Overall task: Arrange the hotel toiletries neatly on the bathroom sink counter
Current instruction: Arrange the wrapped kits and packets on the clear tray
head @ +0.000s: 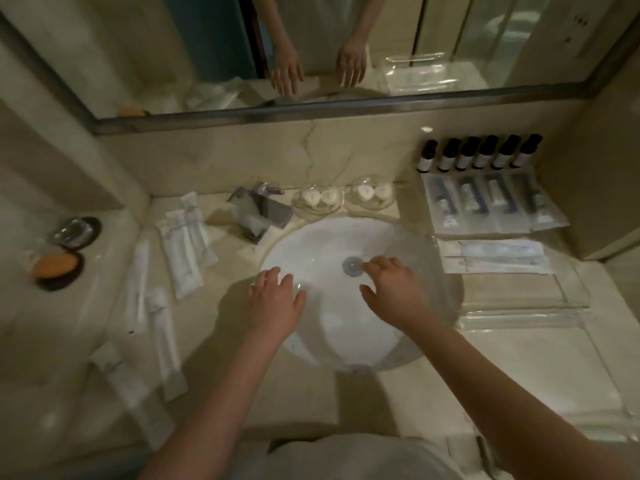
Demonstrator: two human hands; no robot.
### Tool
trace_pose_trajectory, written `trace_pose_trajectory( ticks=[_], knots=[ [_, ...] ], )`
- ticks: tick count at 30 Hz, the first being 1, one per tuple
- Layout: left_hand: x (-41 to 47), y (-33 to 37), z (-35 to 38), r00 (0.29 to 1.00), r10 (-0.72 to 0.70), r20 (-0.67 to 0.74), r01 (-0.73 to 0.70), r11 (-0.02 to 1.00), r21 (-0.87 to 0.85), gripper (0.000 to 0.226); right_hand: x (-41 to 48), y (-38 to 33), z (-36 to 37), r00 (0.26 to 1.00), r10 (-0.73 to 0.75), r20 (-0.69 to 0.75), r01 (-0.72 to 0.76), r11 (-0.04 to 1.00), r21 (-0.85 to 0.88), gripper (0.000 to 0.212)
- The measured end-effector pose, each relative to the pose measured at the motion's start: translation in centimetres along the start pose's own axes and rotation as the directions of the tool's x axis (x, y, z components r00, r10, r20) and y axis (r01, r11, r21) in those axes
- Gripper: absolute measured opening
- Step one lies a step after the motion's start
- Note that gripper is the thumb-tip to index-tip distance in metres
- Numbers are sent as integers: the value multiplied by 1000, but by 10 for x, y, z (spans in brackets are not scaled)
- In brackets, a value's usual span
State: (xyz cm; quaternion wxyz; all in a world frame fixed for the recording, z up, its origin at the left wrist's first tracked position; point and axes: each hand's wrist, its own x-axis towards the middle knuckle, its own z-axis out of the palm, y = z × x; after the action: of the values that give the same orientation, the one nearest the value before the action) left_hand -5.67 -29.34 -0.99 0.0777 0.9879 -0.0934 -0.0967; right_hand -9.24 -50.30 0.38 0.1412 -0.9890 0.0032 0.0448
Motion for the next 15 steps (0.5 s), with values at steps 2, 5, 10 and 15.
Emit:
trace_pose_trajectory(
  ticks=[2,5,10,15],
  knots=[
    [-13,-36,1,995,-93,34,93,996,-3,48,2,-33,14,997,-62,42,62,998,12,42],
    [-34,-87,3,974,-212,76,212,977,6,49,5,-83,37,978,-161,135,162,987,5,42],
    [-71,-170,1,906,-413,90,415,910,-6,49,14,-166,72,905,-321,279,341,940,-25,40],
    [-100,-240,-1,832,-547,86,552,832,-49,48,28,-246,94,793,-482,372,545,835,-81,42]
  ],
)
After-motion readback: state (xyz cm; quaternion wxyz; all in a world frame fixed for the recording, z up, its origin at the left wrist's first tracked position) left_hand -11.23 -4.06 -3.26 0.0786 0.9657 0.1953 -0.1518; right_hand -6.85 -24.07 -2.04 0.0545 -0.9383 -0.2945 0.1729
